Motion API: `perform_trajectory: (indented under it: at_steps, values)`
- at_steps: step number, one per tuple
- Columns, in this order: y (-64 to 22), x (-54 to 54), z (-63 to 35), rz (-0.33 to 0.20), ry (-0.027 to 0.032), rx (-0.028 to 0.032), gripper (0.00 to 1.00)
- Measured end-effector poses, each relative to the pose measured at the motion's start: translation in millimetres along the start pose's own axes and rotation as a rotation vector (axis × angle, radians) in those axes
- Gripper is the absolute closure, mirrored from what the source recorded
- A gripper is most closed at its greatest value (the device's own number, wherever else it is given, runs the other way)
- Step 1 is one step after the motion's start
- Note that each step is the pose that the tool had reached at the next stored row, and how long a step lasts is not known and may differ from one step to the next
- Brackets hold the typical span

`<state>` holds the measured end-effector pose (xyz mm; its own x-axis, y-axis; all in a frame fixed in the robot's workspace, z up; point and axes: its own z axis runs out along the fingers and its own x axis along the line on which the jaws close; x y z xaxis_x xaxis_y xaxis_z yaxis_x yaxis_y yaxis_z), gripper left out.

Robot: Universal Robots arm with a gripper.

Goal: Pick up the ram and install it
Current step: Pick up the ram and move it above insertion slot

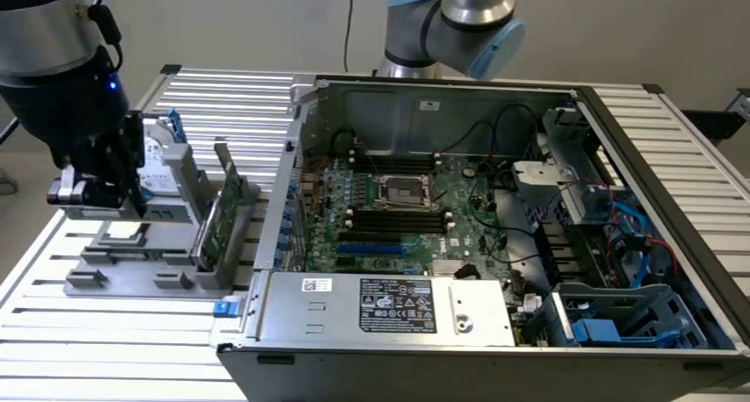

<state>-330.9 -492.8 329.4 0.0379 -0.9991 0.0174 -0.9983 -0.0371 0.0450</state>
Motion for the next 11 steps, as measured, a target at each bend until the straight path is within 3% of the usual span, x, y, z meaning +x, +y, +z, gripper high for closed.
perform_trajectory:
  at_steps: [11]
  values:
    - [-41.6, -1.3, -51.9, 0.000, -0.0001, 0.0001, 0.86]
